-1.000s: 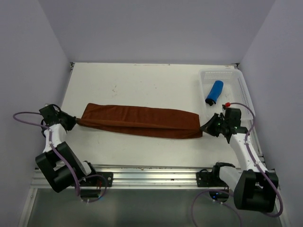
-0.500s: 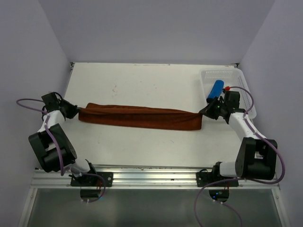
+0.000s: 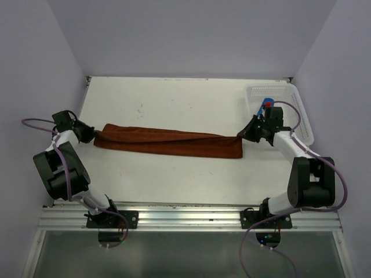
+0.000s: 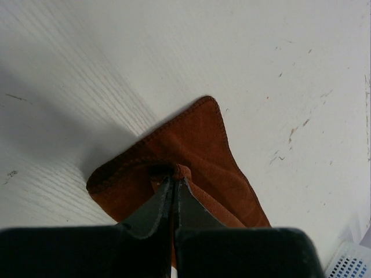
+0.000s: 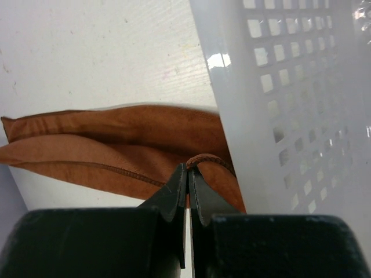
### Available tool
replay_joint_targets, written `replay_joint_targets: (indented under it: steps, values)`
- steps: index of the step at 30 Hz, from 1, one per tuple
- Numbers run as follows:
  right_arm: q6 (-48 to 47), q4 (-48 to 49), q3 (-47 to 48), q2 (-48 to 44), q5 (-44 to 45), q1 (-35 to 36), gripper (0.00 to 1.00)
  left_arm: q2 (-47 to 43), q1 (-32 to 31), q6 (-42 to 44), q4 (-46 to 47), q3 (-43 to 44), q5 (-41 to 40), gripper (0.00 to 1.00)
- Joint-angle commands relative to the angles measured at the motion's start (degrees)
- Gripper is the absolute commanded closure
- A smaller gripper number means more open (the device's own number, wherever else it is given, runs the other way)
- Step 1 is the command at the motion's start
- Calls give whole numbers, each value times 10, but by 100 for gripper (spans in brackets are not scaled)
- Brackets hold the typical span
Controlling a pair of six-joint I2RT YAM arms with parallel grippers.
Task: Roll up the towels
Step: Fold the towel
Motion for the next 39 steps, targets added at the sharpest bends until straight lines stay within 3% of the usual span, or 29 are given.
replay_joint_targets:
  steps: [1, 7, 10, 11, 12, 15, 16, 19, 24, 31, 33, 39]
  values:
    - [0, 15, 32, 5, 37, -1, 100, 9, -5, 6, 41, 23, -5, 100]
    - [-5, 10, 49, 16, 51, -1, 100, 27, -6, 9, 43, 42, -4, 100]
    - [-3, 10, 58, 20, 44, -1, 84, 38, -7, 13, 46, 51, 1, 98]
    - [-2, 10, 62, 20, 43, -1, 77, 40, -7, 14, 47, 56, 3, 92]
    - [-1, 12, 65, 17, 41, 15, 67, 43, -7, 14, 52, 58, 6, 77]
    - [1, 27, 68, 3, 33, 19, 62, 48, -13, 18, 59, 69, 10, 52]
    - [1, 27, 71, -2, 33, 21, 61, 50, -15, 19, 60, 73, 11, 50]
    - [1, 25, 86, -7, 29, 23, 61, 59, -18, 22, 53, 89, 17, 42]
    - [-14, 16, 111, -23, 19, 48, 62, 48, -19, 46, 47, 109, 22, 41]
    - [-53, -22, 110, -33, 40, 106, 62, 27, -24, 78, 7, 98, -33, 42]
    - [-69, -22, 97, -25, 38, 134, 73, 23, -24, 82, 2, 90, -27, 45]
    - [-89, -3, 48, 6, 58, 172, 93, 4, -57, 121, -12, 63, -48, 49]
